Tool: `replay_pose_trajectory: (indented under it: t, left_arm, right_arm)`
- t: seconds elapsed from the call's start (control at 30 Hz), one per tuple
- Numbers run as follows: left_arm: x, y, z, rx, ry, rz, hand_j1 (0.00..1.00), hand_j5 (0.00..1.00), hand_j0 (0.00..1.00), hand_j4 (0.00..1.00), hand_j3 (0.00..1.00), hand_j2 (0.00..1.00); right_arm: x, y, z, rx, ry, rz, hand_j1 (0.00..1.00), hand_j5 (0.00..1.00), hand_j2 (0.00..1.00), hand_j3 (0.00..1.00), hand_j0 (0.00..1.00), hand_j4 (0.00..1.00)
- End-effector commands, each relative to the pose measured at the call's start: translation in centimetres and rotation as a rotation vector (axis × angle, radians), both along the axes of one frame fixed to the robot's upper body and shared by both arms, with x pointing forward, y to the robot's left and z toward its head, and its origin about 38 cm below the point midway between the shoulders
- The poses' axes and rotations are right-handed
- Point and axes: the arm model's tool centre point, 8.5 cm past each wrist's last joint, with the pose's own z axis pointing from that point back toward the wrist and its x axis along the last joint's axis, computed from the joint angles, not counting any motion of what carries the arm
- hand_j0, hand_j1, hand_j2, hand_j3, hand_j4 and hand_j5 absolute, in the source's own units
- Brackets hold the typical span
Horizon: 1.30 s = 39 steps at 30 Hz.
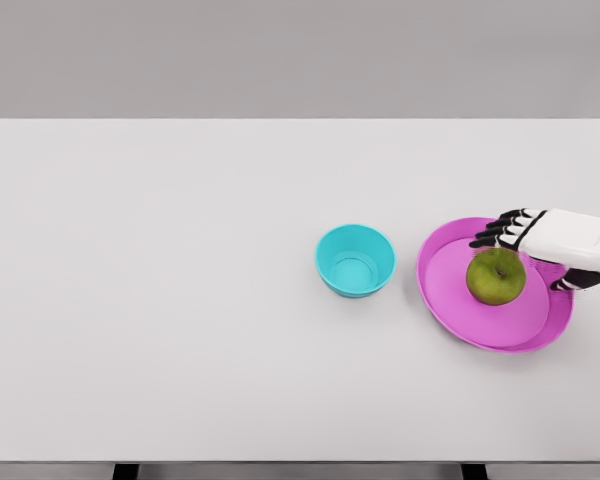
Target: Put the apple from the pink plate into the blue bowl with your right arm
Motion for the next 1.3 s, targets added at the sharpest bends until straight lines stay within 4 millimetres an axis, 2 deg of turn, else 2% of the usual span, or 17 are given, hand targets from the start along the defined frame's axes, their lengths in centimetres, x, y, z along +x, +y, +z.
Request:
replay_pose_trajectory:
  t: [0.0,0.1,0.5,0.77,0.9,1.27]
  left_arm:
    - [0.0,0.0,0.0,0.0,0.0,0.0,1.0,1.0,1.0,1.0,1.0,1.0]
    - [0.0,0.0,0.0,0.0,0.0,0.0,1.0,1.0,1.0,1.0,1.0,1.0]
    - [0.0,0.0,0.0,0.0,0.0,0.0,1.0,1.0,1.0,1.0,1.0,1.0]
    - [0.0,0.0,0.0,0.0,0.0,0.0,1.0,1.0,1.0,1.0,1.0,1.0]
    - [0.0,0.0,0.0,0.0,0.0,0.0,1.0,1.0,1.0,1.0,1.0,1.0]
    - [0.0,0.0,0.0,0.0,0.0,0.0,1.0,1.0,1.0,1.0,1.0,1.0]
  right_arm:
    - [-0.1,0.6,-1.1,-0.004,0.039,0.014,1.0,1.0,1.0,1.0,1.0,1.0]
    - [0.5,2.0,-1.7,-0.017,0.063,0.049,1.0,1.0,1.0,1.0,1.0,1.0]
    - [0.4,1.8,-3.5,-0.029,0.113,0.042,1.0,1.0,1.0,1.0,1.0,1.0]
    - [1.0,1.5,-3.1,-0.036,0.103,0.033,1.0,1.0,1.0,1.0,1.0,1.0]
    - [1.7,2.6,-3.5,-0.034,0.112,0.054,1.0,1.0,1.0,1.0,1.0,1.0]
    - [1.6,2.8,-3.9,-0.039,0.122,0.062,1.0,1.0,1.0,1.0,1.0,1.0]
